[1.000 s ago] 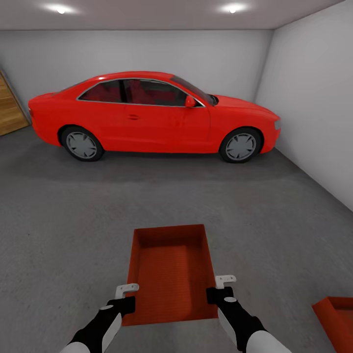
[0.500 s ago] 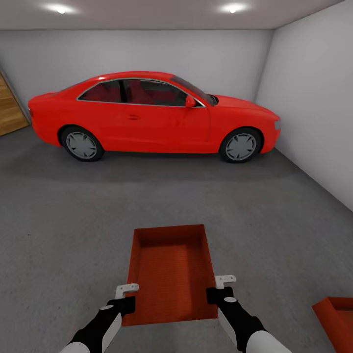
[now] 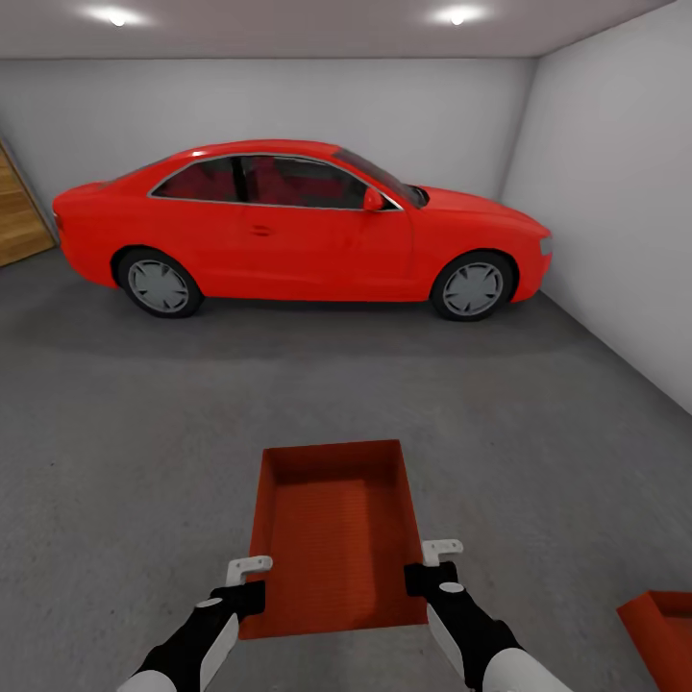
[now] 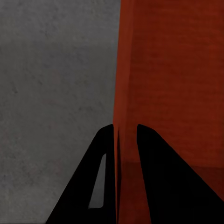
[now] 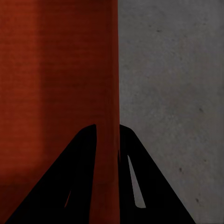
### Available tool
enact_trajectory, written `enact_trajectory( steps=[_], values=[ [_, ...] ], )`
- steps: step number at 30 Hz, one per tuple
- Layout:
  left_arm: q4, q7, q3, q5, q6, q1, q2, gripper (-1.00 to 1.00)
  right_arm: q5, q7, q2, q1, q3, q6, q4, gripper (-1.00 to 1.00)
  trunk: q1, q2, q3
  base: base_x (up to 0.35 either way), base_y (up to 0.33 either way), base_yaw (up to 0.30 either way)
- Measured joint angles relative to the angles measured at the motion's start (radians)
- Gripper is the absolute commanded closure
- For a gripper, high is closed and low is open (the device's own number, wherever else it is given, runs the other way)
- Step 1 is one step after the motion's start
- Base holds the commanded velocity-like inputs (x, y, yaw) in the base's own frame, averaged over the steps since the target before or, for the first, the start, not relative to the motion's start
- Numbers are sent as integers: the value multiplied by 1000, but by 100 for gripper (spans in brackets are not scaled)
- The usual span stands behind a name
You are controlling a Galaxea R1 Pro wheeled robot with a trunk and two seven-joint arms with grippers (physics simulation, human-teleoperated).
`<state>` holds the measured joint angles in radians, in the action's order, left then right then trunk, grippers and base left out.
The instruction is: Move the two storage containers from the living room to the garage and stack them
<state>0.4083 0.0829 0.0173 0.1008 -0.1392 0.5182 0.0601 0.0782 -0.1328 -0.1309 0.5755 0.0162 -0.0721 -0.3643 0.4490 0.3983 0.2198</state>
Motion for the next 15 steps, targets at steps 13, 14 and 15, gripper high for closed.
enact_trajectory(
  steps=[13, 14, 15],
  values=[
    [0, 4, -1, 3, -1, 0, -1, 100, -1, 0, -1, 0, 2, 0, 0, 100, 0, 0, 0, 220, 0, -92],
    [0, 4, -1, 3, -1, 0, -1, 100, -1, 0, -1, 0, 2, 0, 0, 100, 1, 0, 0, 15, 0, -261],
    [0, 4, -1, 3, -1, 0, -1, 100, -1, 0, -1, 0, 2, 0, 0, 100, 1, 0, 0, 9, 0, -265]
  ],
)
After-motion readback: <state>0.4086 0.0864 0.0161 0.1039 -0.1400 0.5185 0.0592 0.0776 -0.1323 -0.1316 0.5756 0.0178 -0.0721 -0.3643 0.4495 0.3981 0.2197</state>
